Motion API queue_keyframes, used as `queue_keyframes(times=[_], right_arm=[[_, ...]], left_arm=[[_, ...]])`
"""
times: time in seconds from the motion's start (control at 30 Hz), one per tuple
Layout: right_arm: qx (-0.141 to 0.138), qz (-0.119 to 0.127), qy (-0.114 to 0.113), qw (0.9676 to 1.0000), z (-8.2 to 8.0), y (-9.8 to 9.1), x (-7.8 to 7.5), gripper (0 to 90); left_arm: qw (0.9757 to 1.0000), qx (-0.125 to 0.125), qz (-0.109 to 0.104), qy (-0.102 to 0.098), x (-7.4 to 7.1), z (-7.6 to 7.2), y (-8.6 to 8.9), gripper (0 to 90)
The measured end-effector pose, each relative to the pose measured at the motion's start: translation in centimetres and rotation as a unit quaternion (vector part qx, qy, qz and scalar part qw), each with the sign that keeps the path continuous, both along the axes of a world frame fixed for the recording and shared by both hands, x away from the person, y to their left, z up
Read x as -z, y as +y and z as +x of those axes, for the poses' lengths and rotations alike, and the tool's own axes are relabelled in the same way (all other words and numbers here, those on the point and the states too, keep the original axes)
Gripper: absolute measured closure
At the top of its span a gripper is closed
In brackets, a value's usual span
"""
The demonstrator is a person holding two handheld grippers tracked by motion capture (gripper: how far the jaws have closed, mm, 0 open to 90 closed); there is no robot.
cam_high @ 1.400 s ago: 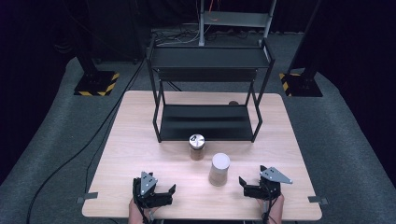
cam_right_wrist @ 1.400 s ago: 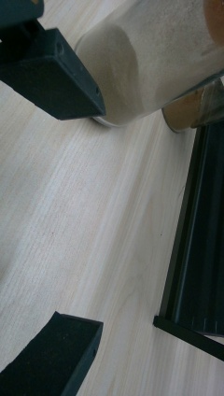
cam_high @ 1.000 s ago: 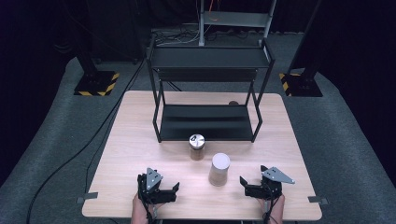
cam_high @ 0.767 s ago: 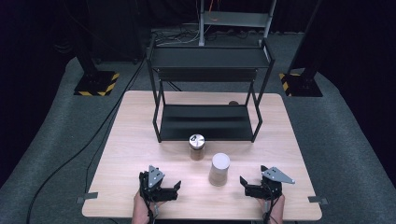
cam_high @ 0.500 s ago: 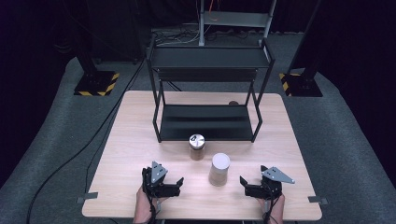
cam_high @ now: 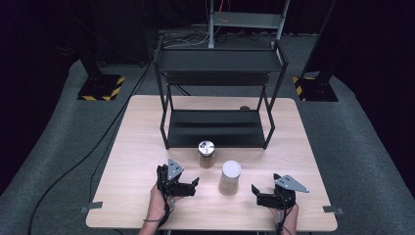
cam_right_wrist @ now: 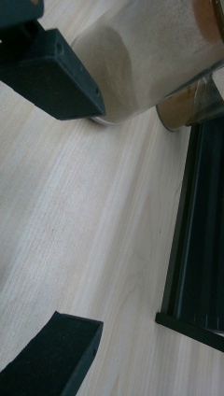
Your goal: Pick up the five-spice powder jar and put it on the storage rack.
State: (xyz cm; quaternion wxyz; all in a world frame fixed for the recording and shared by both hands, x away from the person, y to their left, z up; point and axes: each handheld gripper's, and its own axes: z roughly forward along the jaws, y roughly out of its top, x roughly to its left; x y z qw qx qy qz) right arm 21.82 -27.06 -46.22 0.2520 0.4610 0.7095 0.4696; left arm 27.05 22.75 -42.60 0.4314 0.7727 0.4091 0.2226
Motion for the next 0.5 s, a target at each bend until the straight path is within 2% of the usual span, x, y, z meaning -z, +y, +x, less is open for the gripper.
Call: queue_keyframes(times=[0.2, 0.3, 0.5], right_arm=[[-0.001, 0.004, 0.0, 1.0, 0.0, -0.2, 0.0, 0.0], [0.0, 0.005, 0.0, 1.0, 0.0, -0.2, 0.1, 0.0], [0.001, 0.004, -0.001, 1.0, 0.0, -0.1, 0.1, 0.0]], left_arm=[[0.9999, 0.016, -0.001, -0.002, -0.2, 1.6, -0.7, 0.0], [0.9995, 0.03, -0.008, 0.002, -0.2, 2.9, -0.8, 0.0], [0.9992, 0.04, -0.009, 0.003, -0.2, 4.0, -1.2, 0.0]])
